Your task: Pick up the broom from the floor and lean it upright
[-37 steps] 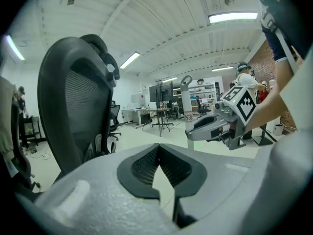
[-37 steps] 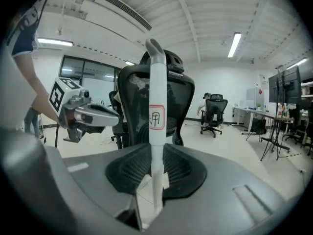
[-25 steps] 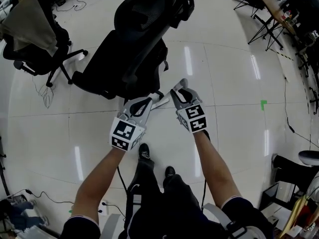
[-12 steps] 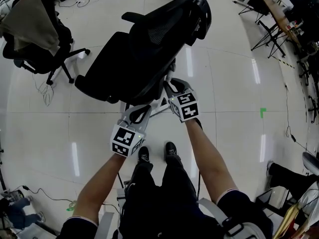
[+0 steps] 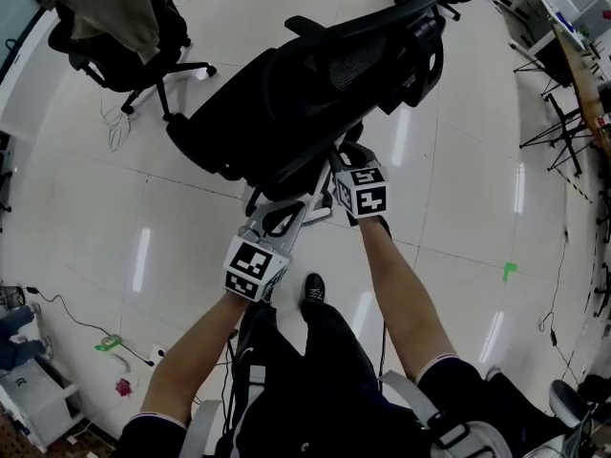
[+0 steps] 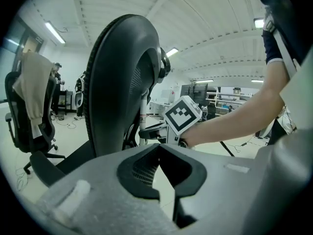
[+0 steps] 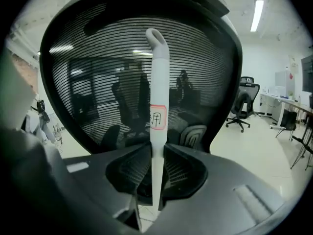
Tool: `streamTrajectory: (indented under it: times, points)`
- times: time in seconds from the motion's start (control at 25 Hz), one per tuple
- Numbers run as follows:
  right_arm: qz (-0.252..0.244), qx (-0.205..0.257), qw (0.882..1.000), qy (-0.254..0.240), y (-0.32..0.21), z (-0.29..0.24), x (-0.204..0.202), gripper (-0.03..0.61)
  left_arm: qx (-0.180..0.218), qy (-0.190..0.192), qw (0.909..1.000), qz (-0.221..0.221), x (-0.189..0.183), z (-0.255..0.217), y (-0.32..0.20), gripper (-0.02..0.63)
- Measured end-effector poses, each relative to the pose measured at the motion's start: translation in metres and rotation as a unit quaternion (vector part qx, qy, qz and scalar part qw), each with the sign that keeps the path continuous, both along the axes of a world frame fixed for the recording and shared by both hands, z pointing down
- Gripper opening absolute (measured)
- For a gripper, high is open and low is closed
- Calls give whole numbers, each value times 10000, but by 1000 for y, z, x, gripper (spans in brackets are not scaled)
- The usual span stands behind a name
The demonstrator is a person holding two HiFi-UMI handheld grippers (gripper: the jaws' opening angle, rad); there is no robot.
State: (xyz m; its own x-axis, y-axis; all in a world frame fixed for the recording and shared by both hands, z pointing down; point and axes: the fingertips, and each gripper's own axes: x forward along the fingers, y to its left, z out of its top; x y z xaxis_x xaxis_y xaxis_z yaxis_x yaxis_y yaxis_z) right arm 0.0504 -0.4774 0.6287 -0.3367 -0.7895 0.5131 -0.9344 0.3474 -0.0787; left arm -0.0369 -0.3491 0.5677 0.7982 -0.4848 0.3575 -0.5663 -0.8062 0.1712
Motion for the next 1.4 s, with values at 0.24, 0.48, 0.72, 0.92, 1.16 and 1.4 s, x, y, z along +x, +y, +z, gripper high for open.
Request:
streamTrajectory:
  times: [0.24,0.48,0.72,0.92,1.16,1.4]
  points:
    - [-84,-110,9998,-111,-15,10,12,86,55,-60,9994,-341,7,-6,-3,0]
    - [-282,-176,9994,-58,-16,15,9,102,64,-193,9978,-626,4,-9,-5,0]
    - [-453,-241,9986,-144,-6,10,3,176,18,-198,9975,-672,5,-12,0,0]
    - [-434,-196,9988,-150,7,-2,-1,216,-7,-177,9982,-577,0,-14,7,0]
    - [-248,84,9993,-267,30,-41,-2,222,62,-93,9989,-454,-4,-30,11,0]
    - [-30,802,9958,-431,70,-112,-2,39,213,101,9992,-331,-6,-62,20,0]
